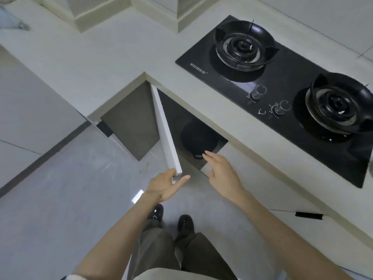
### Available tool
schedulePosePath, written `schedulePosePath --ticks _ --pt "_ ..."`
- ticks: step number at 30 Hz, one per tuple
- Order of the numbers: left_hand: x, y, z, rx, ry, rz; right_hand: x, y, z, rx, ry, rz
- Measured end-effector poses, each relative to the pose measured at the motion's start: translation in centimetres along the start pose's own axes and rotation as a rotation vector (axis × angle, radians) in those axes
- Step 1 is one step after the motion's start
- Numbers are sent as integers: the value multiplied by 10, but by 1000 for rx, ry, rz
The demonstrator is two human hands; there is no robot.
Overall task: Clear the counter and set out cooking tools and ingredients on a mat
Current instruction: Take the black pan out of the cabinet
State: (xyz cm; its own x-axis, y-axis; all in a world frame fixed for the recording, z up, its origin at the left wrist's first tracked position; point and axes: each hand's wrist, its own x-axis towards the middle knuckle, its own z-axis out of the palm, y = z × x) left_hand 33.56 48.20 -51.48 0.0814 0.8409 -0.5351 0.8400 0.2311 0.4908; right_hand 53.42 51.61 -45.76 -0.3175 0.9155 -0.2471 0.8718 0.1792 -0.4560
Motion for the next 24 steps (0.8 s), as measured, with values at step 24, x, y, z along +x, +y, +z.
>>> schedulePosePath --ticks 24 --pt "-15 -245 -164 212 281 -57 91 -203 132 301 -71 200"
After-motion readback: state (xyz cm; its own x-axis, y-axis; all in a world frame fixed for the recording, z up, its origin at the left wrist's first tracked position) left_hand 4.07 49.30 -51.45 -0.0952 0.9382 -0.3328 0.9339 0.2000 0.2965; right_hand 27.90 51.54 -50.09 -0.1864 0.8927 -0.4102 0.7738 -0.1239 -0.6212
